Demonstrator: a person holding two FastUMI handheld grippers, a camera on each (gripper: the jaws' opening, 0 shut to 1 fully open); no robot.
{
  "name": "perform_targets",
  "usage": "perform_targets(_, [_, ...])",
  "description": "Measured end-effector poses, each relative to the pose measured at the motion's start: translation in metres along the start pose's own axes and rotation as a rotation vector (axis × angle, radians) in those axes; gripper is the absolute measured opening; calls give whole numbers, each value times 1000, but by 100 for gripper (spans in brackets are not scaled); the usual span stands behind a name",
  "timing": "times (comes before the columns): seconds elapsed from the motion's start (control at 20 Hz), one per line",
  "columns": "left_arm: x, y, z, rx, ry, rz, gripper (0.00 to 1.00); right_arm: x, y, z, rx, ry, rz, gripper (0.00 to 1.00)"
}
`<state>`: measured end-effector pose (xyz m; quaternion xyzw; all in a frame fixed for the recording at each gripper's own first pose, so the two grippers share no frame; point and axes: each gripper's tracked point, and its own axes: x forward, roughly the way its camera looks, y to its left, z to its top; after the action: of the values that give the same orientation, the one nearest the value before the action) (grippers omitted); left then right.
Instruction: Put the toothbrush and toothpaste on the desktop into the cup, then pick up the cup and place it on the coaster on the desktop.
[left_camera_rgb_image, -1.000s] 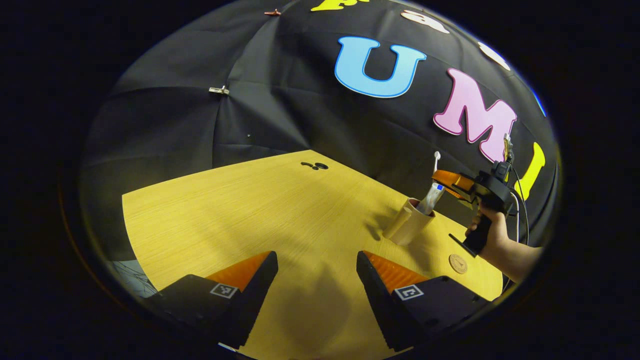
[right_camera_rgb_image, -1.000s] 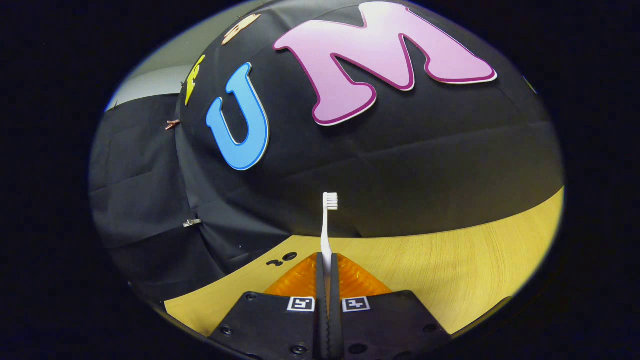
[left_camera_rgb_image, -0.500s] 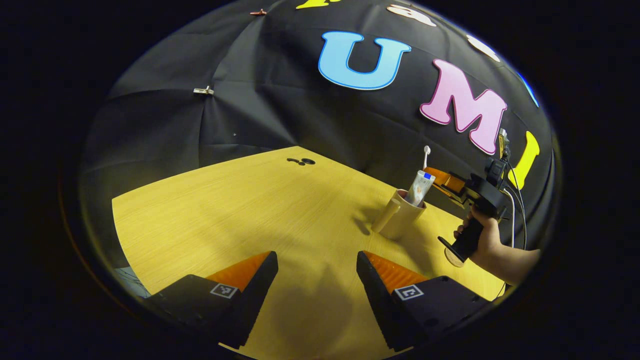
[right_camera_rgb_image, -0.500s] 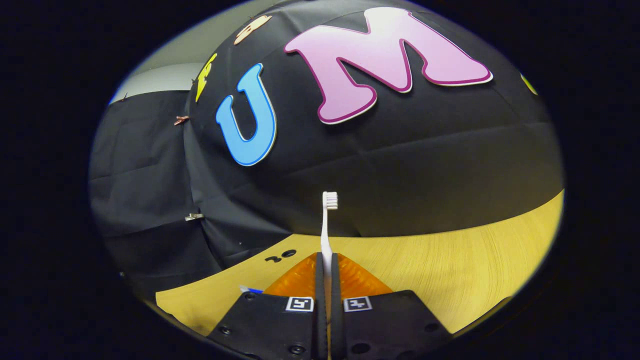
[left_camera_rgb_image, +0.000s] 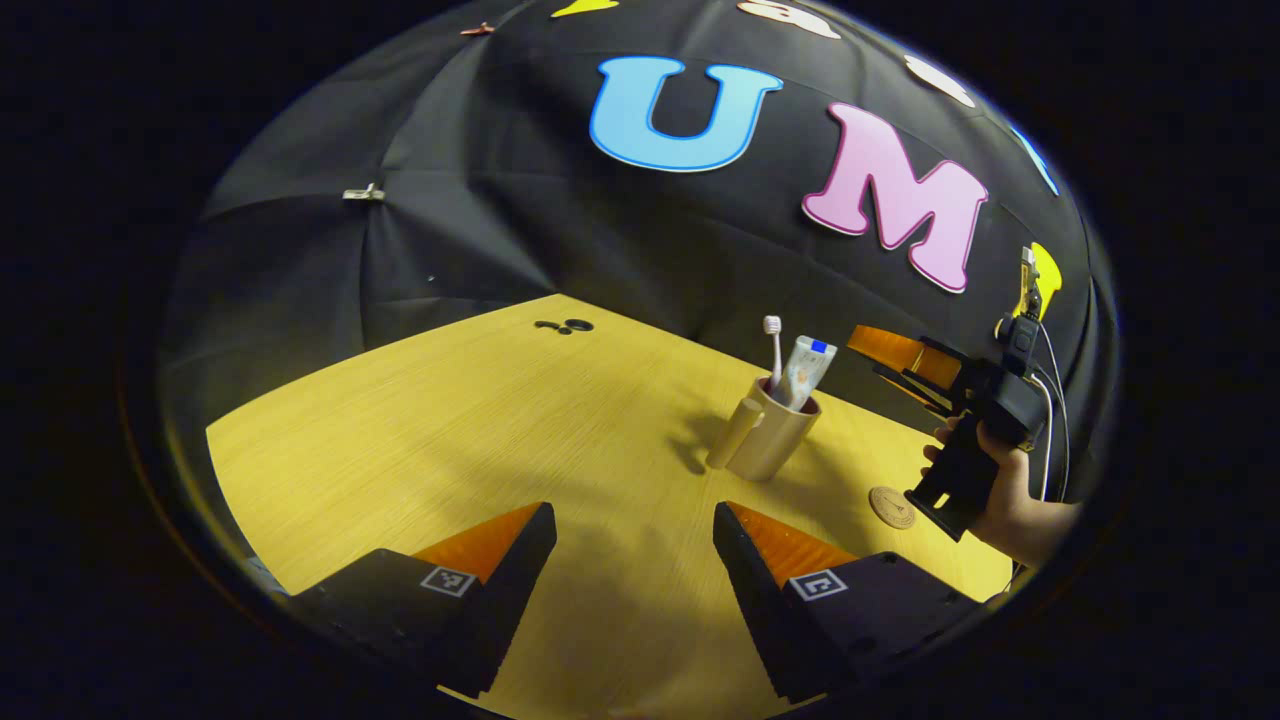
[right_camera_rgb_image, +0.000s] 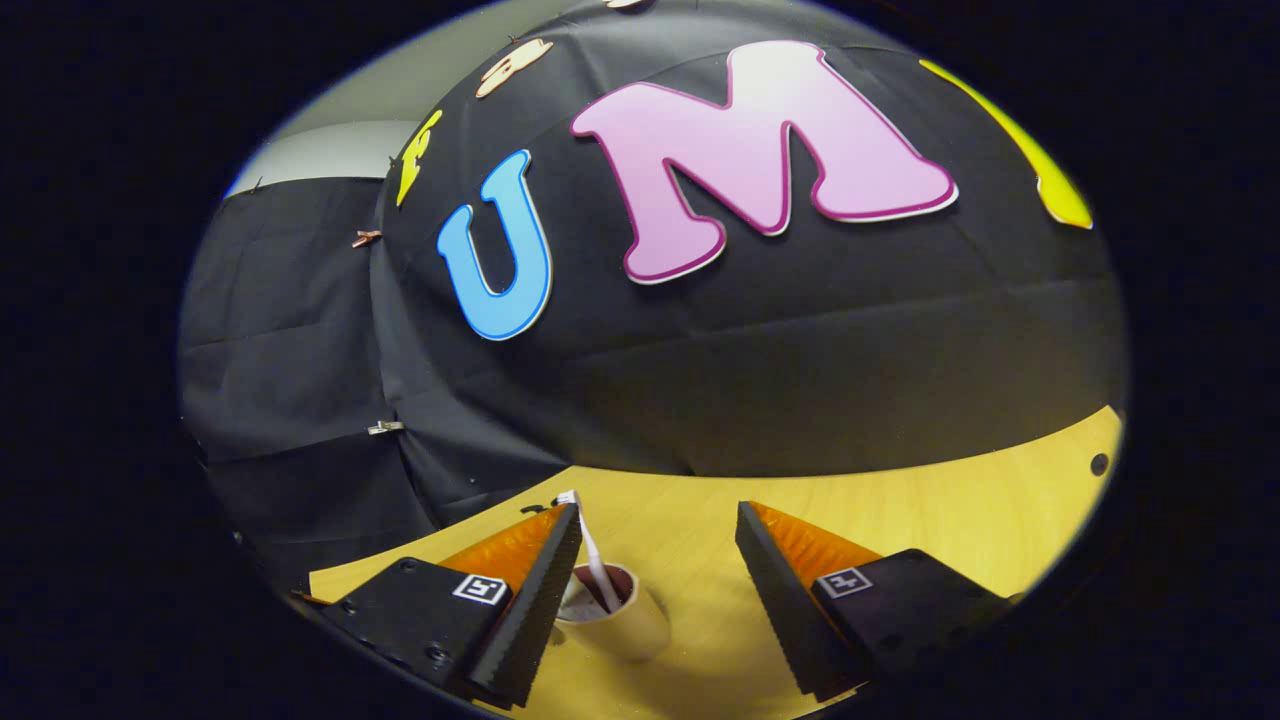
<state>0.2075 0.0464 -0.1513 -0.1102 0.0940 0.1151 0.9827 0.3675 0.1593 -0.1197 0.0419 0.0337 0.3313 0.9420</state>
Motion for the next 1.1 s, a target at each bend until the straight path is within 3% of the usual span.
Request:
perform_targets(0.3, [36,-28,36,254,54,-147,97,-53,-61,22,-45,24,-151,98])
perform_targets(0.5, [62,-53,37,370,183,-284,98,-94,-102,24,-35,45,-248,98])
perform_targets(0.7, [83,-74,23,505,321,-371,98,-136,-138,26,-19,46,-347,98])
perform_targets(0.9, [109,-78,10,636,448,-362,98,-188,-172,8,34,87,-473,98])
perform_targets(1.1, [138,-82,12,695,525,-339,98,-242,-195,-16,65,132,-565,98])
